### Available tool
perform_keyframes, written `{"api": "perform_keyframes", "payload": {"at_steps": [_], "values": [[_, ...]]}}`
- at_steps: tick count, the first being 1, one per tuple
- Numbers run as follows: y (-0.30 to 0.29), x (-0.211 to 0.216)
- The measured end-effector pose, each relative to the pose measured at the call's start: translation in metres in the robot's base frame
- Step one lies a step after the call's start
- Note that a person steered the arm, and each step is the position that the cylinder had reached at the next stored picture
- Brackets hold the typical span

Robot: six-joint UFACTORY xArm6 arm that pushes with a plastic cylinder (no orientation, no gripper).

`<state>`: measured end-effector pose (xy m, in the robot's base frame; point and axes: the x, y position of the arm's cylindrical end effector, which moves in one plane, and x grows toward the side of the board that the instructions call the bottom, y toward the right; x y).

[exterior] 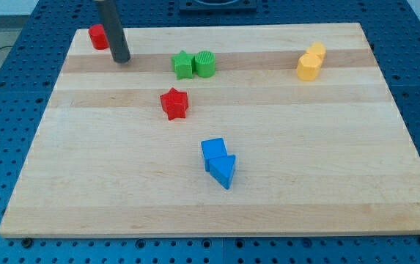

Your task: Move the red star to the top of the green blocks

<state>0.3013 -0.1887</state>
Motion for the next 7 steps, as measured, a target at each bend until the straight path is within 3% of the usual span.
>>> {"api": "perform_keyframes", "payload": {"at_steps": [2, 3, 7], "values": [[-0.008, 0.085], [0.007, 0.108], [0.154, 0.112]]}}
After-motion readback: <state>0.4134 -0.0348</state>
